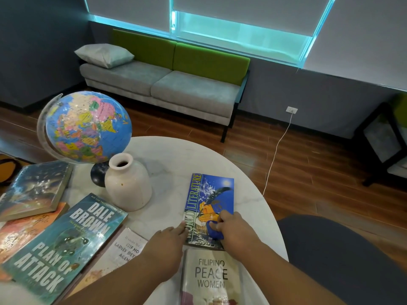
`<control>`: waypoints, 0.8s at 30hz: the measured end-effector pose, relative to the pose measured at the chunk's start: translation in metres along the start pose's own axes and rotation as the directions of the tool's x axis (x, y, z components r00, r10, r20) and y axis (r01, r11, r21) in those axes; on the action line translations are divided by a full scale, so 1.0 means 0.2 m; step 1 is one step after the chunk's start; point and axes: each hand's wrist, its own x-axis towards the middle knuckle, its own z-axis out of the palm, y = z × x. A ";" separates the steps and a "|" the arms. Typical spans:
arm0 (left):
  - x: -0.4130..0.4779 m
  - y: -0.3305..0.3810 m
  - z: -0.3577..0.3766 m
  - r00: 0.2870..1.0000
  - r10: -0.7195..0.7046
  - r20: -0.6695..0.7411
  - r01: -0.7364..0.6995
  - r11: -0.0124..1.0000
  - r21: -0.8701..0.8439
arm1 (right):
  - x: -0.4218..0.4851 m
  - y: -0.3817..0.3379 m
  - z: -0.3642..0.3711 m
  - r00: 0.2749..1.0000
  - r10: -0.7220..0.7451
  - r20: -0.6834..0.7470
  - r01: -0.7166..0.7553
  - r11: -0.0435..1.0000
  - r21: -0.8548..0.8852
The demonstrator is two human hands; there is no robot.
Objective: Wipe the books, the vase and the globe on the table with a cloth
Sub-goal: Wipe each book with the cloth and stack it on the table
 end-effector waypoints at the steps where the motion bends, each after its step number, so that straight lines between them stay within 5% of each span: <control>1: 0.00 0.00 0.00 1.000 -0.002 0.000 0.002 1.000 0.000 | 0.00 0.01 0.01 1.000 -0.012 0.009 0.012 1.000 0.015; 5: 0.00 -0.01 0.01 1.000 -0.005 0.005 0.005 1.000 -0.002 | 0.02 0.03 -0.02 0.993 0.119 -0.003 -0.119 0.993 0.020; 9: 0.01 0.00 0.01 1.000 -0.007 0.012 0.007 1.000 0.012 | 0.01 -0.01 0.00 0.999 0.022 0.029 -0.022 1.000 0.022; 13: 0.01 0.00 0.00 1.000 -0.007 0.019 0.007 1.000 0.018 | 0.02 0.01 0.00 0.990 0.138 0.004 -0.138 0.988 0.074; 18: 0.00 0.00 0.00 1.000 -0.012 0.024 0.012 1.000 0.023 | 0.02 -0.07 -0.01 0.999 0.003 0.040 -0.004 0.999 0.037; 24: -0.01 0.00 -0.02 0.999 -0.007 0.036 0.007 1.000 0.016 | 0.05 -0.10 -0.02 0.997 0.068 0.037 -0.069 0.998 0.002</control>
